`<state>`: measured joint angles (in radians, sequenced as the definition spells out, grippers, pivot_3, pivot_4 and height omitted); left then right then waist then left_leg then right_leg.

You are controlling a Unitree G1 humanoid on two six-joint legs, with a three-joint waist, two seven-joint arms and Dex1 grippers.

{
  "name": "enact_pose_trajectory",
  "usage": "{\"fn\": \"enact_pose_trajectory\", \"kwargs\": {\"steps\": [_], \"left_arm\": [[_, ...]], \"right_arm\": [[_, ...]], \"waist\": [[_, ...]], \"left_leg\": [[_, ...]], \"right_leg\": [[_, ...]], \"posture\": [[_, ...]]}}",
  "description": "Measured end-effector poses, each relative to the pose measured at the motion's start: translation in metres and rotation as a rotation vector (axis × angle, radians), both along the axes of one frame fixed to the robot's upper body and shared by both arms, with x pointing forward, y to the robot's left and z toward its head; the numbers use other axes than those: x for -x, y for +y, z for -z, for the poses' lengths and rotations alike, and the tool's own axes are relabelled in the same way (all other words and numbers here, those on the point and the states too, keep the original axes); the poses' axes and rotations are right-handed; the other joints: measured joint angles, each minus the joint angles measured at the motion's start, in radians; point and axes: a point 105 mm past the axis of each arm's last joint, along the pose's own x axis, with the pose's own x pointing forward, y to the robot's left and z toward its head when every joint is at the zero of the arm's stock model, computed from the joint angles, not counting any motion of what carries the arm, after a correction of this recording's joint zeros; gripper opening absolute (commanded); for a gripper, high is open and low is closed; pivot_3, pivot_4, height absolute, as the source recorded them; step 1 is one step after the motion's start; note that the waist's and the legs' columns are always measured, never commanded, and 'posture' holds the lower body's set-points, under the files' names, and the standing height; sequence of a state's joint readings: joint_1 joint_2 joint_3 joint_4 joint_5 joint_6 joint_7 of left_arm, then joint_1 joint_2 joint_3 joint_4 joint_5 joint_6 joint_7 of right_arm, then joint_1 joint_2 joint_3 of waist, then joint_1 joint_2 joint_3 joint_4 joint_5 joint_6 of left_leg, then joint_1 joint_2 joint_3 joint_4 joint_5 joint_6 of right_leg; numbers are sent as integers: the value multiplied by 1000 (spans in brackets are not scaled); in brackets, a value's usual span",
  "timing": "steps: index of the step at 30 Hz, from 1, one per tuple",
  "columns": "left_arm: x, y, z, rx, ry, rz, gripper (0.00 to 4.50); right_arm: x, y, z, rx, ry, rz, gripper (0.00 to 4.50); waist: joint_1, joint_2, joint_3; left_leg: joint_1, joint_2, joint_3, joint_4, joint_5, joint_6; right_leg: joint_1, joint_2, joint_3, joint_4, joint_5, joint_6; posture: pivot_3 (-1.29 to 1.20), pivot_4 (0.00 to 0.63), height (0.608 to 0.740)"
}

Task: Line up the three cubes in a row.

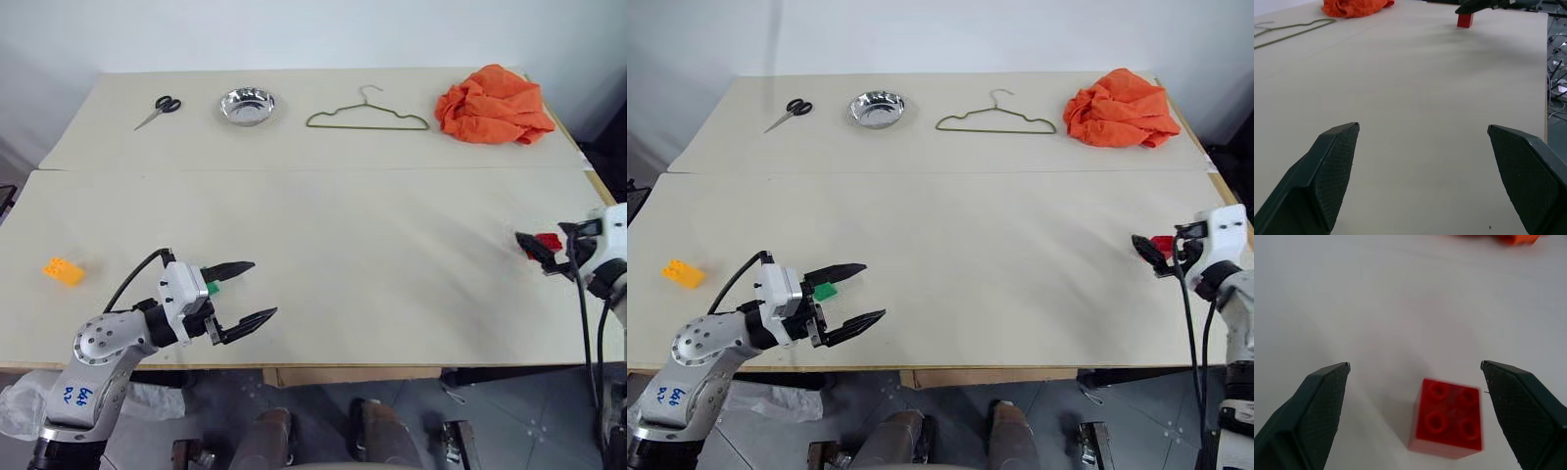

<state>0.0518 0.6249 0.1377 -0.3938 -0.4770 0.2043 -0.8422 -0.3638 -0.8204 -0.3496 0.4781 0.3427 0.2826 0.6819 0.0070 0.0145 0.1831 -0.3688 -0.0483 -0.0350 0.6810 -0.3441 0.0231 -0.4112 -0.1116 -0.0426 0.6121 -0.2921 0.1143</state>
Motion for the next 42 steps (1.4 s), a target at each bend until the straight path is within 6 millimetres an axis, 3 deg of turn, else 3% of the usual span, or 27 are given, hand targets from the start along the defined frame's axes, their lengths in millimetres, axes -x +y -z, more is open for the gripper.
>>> {"fn": "enact_pose_trajectory", "kwargs": {"steps": [7,10,17,20,22,25,27,29,31,37,42], "left_arm": [[7,3,2,-8,7,-19,4471],[6,2,1,-7,2,-23,4500],[4,3,-4,-15,-17,-14,4500],[5,7,-11,2,-30,-14,4500],[8,12,-13,5,-31,-11,4500],[15,13,-15,7,-35,21,4500],[19,14,-15,2,-42,38,4500],[21,16,-16,-23,-50,57,4500],[21,18,-16,-23,-58,58,4500],[21,42,-3,17,-40,-87,4500],[31,52,1,21,-32,-178,4500]], "right_arm": [[-3,-6,1,26,-12,34,4500],[-4,-7,3,14,-6,39,3907],[-5,-3,8,-2,-1,31,1531],[-5,2,7,-7,-5,-13,1499],[-9,21,-1,-29,-29,-119,1499],[-17,65,-25,-58,-62,-377,1499],[-20,109,-45,-34,-46,-625,1499],[-15,173,-63,44,-8,-976,1499],[-5,218,-67,114,11,-1217,1499],[8,275,-12,197,138,-1508,1499],[3,276,9,225,152,-1521,1499]], "waist": [[-5,0,0],[-5,0,0],[-6,0,0],[-7,0,0],[-10,0,0],[-18,2,1],[-23,2,1],[-33,2,1],[-33,2,1],[-7,0,1],[-8,0,1]], "left_leg": [[0,0,0,0,0,0],[0,0,0,0,0,0],[0,0,0,0,0,0],[0,0,0,0,0,0],[0,0,1,0,0,0],[1,1,2,0,0,0],[1,1,2,0,0,0],[1,2,1,0,0,-1],[1,3,-2,0,0,-2],[-4,-2,-8,0,-3,0],[-4,-5,-9,1,-4,2]], "right_leg": [[0,0,0,0,0,0],[0,0,0,0,0,0],[0,0,0,0,0,0],[0,0,0,0,0,0],[0,0,0,0,0,0],[0,1,1,0,0,0],[-1,1,1,0,0,0],[-1,2,0,0,0,0],[-1,2,-2,0,0,-1],[-1,-2,-7,1,-1,-1],[0,-3,-7,0,0,-1]], "posture": [[0,150,740],[0,150,740],[0,150,740],[0,150,740],[0,150,740],[0,150,740],[0,150,740],[0,150,740],[0,150,740],[0,150,740],[0,150,740]]}}
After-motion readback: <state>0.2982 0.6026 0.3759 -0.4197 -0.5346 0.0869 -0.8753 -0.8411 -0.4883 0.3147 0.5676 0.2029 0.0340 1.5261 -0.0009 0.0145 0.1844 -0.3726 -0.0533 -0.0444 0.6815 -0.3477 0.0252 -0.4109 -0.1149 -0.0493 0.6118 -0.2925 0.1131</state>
